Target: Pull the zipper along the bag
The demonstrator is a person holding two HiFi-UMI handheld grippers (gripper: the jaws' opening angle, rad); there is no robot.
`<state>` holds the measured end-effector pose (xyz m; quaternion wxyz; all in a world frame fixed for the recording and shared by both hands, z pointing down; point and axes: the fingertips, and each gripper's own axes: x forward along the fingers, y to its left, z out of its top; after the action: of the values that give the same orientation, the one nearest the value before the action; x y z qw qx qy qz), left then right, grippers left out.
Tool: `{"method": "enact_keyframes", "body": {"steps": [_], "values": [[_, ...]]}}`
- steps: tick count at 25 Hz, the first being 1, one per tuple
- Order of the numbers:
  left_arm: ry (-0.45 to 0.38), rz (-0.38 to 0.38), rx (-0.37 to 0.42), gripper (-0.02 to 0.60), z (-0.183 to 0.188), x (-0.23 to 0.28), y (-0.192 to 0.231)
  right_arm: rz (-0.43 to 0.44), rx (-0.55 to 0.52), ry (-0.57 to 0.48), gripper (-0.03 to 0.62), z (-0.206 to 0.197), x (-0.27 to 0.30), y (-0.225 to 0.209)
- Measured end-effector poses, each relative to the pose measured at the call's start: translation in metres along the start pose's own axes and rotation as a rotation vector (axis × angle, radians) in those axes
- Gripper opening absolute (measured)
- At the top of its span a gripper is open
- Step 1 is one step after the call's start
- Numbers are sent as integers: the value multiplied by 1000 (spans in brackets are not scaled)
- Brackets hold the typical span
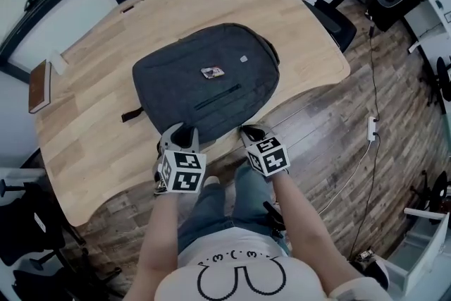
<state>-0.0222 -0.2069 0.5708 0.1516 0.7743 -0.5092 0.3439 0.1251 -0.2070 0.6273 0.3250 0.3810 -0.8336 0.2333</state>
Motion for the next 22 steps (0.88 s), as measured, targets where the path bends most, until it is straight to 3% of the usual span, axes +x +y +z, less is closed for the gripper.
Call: {"method": "enact_keyframes", "body": {"steps": [8,12,22], "values": [[0,8,1,95,-3,-1,1,40,-52,76,63,0,-9,-41],[-1,8,-1,94,-3,-1,2,62,-129,109,64,3,-10,-59],[-15,32,22,94,-7,-3,1,26,-219,133,69,18,-13,-126]]}}
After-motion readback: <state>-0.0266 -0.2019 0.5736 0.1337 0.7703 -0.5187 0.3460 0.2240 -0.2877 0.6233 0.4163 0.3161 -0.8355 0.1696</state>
